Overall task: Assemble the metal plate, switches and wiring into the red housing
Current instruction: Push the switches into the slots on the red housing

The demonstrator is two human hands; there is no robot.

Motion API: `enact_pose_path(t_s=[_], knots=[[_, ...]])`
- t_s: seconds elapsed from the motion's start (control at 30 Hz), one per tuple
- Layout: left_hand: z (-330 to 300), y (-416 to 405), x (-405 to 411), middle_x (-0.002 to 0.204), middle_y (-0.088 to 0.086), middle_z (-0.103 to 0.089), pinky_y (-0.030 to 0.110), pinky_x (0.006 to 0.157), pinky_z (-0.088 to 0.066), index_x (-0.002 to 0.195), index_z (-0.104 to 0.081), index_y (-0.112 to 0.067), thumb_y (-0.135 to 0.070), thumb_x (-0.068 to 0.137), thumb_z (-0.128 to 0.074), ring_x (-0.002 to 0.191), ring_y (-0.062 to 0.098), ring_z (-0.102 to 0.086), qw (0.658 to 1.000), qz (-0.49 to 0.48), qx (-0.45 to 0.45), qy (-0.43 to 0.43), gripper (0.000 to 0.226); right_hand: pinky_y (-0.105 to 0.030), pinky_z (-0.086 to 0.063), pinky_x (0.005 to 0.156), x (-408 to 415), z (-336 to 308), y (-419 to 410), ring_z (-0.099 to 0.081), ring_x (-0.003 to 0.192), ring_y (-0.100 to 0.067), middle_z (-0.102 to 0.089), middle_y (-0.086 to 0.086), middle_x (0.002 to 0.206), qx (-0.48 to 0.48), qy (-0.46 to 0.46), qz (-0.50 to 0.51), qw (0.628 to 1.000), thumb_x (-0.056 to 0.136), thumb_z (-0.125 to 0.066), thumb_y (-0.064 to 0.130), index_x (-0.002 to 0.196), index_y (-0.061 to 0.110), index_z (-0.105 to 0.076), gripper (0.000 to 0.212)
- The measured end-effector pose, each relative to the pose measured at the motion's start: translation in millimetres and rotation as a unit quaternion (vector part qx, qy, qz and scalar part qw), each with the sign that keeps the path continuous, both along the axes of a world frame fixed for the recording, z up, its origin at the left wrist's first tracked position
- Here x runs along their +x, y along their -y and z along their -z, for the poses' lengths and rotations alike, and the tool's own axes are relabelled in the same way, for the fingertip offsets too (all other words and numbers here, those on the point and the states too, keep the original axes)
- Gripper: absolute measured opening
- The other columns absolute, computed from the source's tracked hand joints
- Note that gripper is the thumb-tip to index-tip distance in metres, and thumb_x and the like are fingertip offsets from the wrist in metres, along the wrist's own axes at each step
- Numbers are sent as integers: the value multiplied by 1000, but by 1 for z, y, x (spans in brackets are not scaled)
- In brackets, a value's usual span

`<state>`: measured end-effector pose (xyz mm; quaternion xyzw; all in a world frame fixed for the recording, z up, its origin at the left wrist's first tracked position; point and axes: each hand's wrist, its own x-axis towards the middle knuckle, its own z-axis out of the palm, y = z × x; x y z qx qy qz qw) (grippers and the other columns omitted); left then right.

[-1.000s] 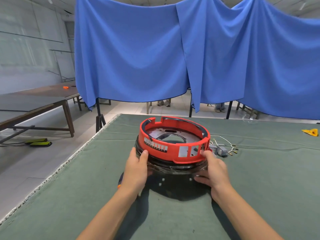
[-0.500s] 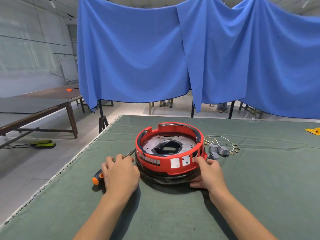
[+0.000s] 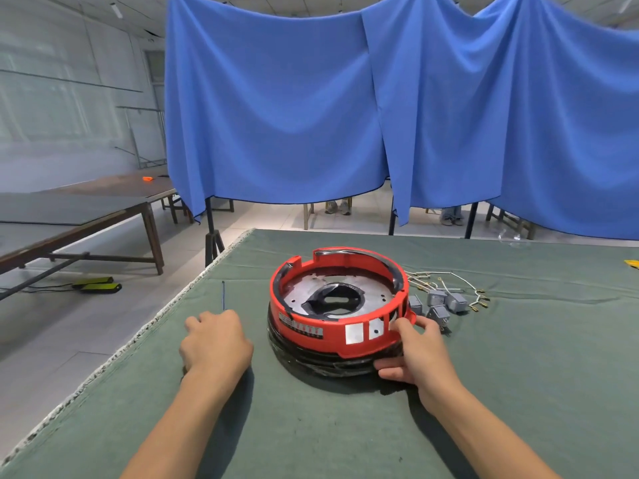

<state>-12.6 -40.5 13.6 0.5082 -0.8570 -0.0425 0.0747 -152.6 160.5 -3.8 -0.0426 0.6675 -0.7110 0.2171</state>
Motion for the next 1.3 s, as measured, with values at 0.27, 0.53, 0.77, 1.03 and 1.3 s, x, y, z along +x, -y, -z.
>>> enact_pose_path(t_s=[0.27, 0.53, 0.77, 1.03, 1.3], knots=[[-1, -8, -2, 124, 11, -44, 38, 87, -45, 118, -60, -20, -24, 88, -51, 119, 31, -41, 1000, 8, 1, -20, 31, -36, -47, 63, 12, 6, 2, -64, 70, -29, -57, 1, 78, 357, -295, 9, 886, 87, -45, 62, 98, 26, -42, 38], [-8, -31, -8, 108, 10, -54, 40, 76, -43, 107, -61, -12, -18, 84, -52, 103, 28, -46, 963, 90, -120, -226, 26, -35, -46, 72, 4, 3, -6, -59, 82, -23, -64, 3, 82, 356, -322, -6, 877, 84, -43, 62, 95, 30, -53, 35], [7, -71, -23, 95, -3, -60, 44, 92, -38, 89, -68, -23, -52, 87, -27, 96, 20, -52, 924, 261, -150, -235, 50, -35, -41, 72, -29, 3, -21, -48, 108, -28, -56, -4, 114, 437, -485, 122, 748, 82, -57, 22, 110, 17, -60, 28], [13, -60, -34, 105, -7, -61, 46, 105, -30, 102, -64, -29, -63, 86, -11, 109, 17, -48, 937, 266, -116, -196, 65, -36, -29, 101, -68, 19, -12, -38, 129, -25, -47, -3, 139, 508, -484, 47, 711, 91, -50, 34, 138, 19, -41, 51], [12, -46, -34, 95, -14, -65, 37, 96, -34, 93, -68, -25, -23, 85, -37, 97, 9, -57, 842, 258, 18, -473, 32, -39, -34, 92, -77, 15, -8, -48, 108, -29, -65, -9, 105, 461, -488, 73, 738, 88, -63, 31, 110, 17, -62, 26]])
